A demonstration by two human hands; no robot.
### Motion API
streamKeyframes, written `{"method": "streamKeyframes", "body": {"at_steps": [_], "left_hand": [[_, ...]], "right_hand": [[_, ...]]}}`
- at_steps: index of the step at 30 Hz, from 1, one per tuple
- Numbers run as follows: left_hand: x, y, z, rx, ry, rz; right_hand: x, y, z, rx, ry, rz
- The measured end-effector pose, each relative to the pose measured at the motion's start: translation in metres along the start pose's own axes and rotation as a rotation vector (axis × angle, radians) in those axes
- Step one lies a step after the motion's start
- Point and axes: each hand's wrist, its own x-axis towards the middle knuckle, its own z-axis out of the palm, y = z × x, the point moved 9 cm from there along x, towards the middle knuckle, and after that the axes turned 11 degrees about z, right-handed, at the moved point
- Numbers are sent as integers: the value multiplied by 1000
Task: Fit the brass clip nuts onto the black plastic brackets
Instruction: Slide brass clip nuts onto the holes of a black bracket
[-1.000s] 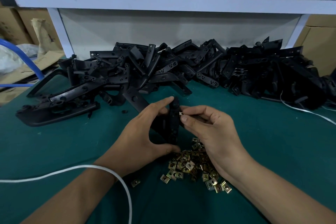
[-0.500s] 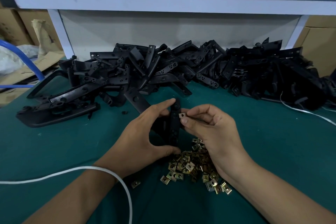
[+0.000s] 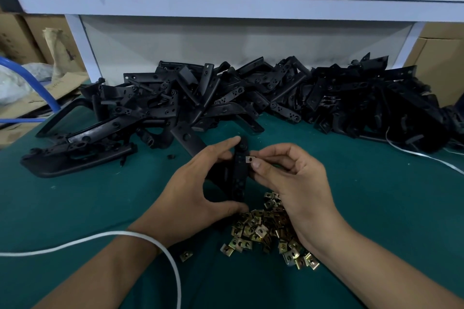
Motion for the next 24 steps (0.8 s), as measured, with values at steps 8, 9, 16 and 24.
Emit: {"method": "streamKeyframes", "body": {"at_steps": [8, 9, 16, 24], "left_hand": [[0, -2, 2, 12, -5, 1], [0, -3, 1, 11, 0, -3], [-2, -6, 3, -22, -11, -25], [0, -5, 6, -12, -47, -1]], "right_hand": [[0, 1, 5, 1, -53, 25], [1, 2, 5, 13, -64, 31], [1, 0, 4, 124, -61, 55], [2, -5, 2, 76, -68, 60]]}}
